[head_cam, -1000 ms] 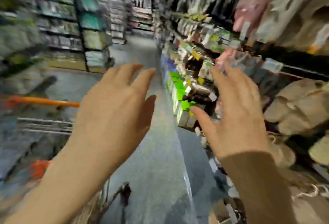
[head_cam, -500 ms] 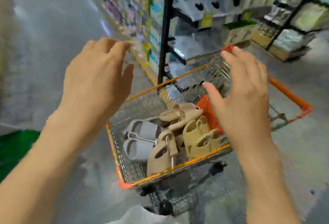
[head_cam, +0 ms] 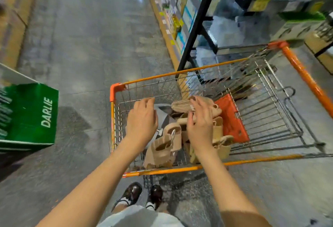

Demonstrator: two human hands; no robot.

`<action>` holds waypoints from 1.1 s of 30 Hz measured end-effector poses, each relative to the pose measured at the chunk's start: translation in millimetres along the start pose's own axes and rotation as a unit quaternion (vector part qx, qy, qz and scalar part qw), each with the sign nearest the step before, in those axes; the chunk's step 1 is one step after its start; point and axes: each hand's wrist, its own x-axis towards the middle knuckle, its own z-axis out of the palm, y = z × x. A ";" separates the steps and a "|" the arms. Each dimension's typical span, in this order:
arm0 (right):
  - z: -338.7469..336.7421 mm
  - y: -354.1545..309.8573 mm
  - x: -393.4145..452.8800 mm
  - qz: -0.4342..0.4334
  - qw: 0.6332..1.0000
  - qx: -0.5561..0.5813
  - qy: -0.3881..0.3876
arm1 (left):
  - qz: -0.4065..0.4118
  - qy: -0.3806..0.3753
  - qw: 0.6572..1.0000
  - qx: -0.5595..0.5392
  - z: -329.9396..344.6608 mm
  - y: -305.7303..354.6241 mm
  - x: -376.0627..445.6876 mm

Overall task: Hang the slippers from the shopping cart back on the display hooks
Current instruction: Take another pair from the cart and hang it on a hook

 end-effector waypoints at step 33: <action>72.2 89.5 14.7 -0.128 0.832 -0.086 -0.533 | 0.055 -0.274 0.959 -0.043 152.3 -1.0 23.0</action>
